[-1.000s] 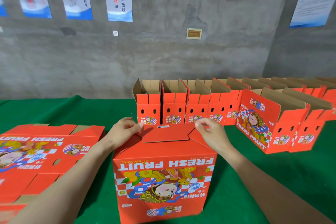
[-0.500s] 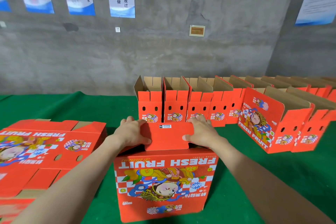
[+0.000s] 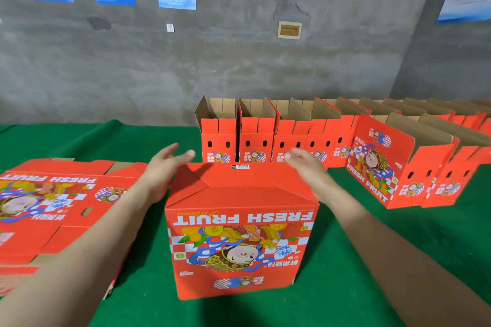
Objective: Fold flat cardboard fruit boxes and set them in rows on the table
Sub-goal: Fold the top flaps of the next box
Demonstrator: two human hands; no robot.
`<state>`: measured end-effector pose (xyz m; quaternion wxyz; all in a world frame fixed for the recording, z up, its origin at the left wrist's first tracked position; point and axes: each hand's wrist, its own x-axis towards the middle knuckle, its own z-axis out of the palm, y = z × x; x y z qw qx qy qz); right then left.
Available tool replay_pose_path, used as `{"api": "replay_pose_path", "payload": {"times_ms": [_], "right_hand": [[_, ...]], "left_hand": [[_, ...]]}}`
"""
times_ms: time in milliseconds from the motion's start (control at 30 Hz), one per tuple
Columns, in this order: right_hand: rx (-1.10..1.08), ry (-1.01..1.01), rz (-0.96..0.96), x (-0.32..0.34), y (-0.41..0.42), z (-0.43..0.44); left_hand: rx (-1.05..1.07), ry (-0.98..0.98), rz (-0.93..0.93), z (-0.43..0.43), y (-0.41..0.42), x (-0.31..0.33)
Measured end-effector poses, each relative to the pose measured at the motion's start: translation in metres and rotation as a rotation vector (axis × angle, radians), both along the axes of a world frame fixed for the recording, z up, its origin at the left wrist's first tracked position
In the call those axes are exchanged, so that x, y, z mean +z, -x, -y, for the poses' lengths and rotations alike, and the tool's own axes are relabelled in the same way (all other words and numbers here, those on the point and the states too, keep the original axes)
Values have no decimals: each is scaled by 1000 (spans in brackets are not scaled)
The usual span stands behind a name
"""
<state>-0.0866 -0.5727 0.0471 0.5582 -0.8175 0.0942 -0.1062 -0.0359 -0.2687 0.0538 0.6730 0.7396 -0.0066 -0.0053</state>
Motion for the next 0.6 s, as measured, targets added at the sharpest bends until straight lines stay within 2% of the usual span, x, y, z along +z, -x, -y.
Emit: {"api": "replay_pose_path", "payload": {"times_ms": [33,67,133,233,400,500,600], "right_hand": [[-74,-204,-17,-4,4,8],[-141,-309,-82,-12,9,17],[-170,-299,-289,-37,22,27],[-14,-232,-474,-63,37,20],[107,-243,-347,-41,35,26],[220,-268,-311,-28,35,35],[284,-269,-346,-24,34,39]], "left_hand": [[43,58,-70,-11,0,-6],[53,51,-139,-20,2,-14],[-16,-60,-256,-32,10,-35],[-180,-150,-303,-33,19,-47],[-315,-144,-221,-40,9,-19],[-297,-54,-162,-40,3,-8],[-235,51,-186,-39,1,-7]]}}
